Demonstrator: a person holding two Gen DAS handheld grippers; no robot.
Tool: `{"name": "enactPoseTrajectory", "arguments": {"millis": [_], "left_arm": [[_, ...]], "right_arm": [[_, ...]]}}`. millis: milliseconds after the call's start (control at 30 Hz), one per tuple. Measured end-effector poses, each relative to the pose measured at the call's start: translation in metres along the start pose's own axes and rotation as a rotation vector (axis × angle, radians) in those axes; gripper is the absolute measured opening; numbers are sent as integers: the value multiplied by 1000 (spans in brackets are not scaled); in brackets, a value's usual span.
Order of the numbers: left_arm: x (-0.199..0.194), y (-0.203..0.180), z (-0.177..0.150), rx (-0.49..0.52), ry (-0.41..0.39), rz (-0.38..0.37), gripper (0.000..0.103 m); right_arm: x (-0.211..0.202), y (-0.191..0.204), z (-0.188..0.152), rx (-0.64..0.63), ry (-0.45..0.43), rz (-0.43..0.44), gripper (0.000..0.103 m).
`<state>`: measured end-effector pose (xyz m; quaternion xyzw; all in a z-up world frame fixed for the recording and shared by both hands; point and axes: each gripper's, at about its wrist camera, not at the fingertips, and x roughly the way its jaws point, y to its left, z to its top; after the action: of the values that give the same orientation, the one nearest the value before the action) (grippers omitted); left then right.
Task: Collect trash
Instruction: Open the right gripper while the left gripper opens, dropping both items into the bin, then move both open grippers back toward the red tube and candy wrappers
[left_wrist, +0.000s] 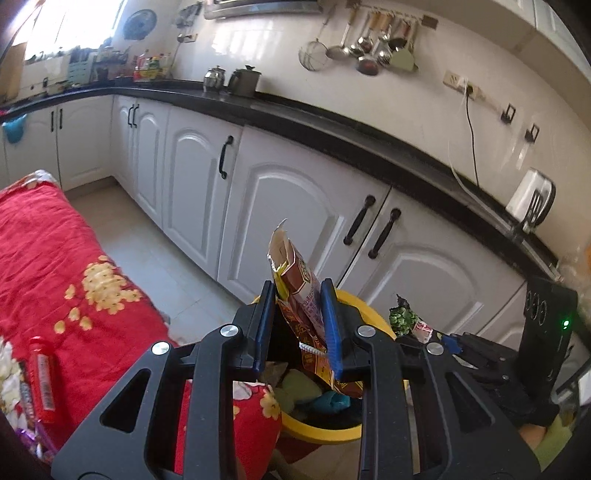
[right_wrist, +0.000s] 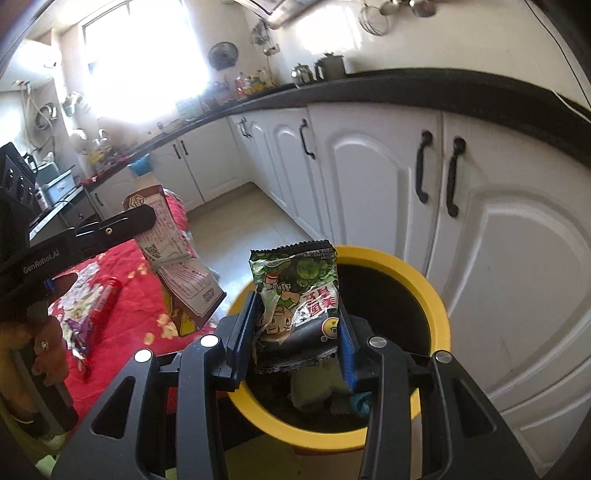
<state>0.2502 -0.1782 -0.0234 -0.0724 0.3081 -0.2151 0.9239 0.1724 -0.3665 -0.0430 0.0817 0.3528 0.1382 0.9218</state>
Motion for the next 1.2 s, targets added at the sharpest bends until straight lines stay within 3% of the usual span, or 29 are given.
{"name": "enactPoseTrajectory", "arguments": {"millis": [200,300,433,500,533,567,633,767,1200], "left_arm": [[32,-6,-6,7,48,11,20],[45,-5,-6,-10,78,-6,20],[44,-1,-7,-21,69,13,52],[37,4,-7,-31,56,37,56],[32,6,-7,-38,45,47,64],[27,8,-7,-44,34,56,79],[14,14,-6,-56,11,70,90],[-13,24,-4,-53,-34,105,92],[-102,80,-10,-95,-142,249,92]], "right_arm": [[16,-16,-9,30,29,-15,42],[20,-22,-13,49,34,-42,57],[18,-29,-15,69,24,-64,64],[16,-30,-15,72,20,-69,67],[15,-29,-15,70,17,-67,68],[14,-27,-14,68,13,-68,69],[12,-20,-11,58,3,-61,70],[8,-4,-6,33,-21,-44,76],[-4,83,0,-79,-40,100,78]]}}
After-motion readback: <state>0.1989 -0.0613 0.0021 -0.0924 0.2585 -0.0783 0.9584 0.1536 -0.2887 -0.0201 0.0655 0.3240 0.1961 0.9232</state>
